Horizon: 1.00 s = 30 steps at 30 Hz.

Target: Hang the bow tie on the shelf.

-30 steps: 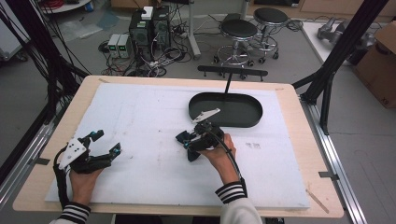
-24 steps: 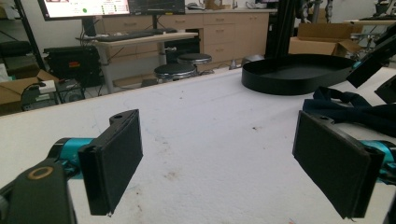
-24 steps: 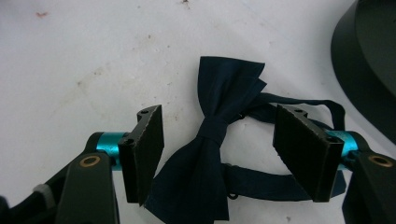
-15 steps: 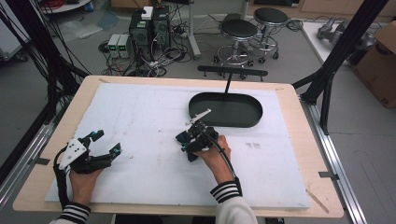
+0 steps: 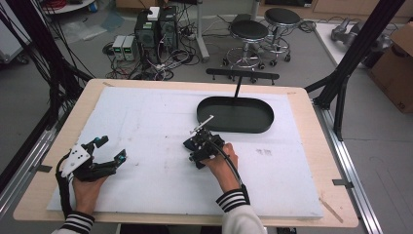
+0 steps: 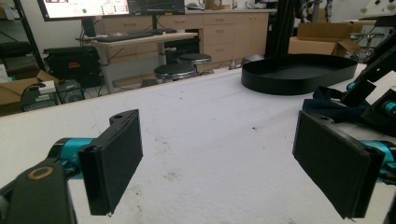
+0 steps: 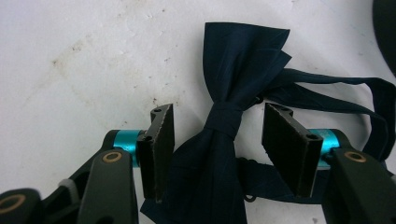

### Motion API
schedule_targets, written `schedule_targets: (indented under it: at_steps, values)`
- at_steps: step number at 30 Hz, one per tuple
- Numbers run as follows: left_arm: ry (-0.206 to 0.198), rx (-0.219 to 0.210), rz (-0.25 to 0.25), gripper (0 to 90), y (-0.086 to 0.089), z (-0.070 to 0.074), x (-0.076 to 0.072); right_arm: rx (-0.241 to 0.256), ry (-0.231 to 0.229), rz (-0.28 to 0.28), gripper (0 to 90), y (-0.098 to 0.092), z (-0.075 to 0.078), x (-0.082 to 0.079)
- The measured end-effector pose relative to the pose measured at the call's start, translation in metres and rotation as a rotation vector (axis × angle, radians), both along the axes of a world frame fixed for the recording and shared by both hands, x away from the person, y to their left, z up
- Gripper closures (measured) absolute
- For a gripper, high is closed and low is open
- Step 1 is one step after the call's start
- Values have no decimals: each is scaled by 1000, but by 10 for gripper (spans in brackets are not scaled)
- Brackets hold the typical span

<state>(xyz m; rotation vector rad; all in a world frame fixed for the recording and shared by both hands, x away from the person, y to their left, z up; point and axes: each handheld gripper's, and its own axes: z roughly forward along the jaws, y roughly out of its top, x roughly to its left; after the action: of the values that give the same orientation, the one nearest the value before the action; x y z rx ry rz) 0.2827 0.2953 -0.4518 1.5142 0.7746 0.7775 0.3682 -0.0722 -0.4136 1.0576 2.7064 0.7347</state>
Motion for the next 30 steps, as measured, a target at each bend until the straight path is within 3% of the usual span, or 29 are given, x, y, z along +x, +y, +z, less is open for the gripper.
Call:
schedule_targets:
  at_steps: [14,21,30]
  values:
    - [1,-1,-1,162,0,0,0,-34,23,-15,521,7,-6,4]
    - [-1,-1,-1,163,0,0,0,-58,14,-31,696,8,-4,3]
    - [0,-1,-1,163,0,0,0,-62,16,-23,744,8,-3,3]
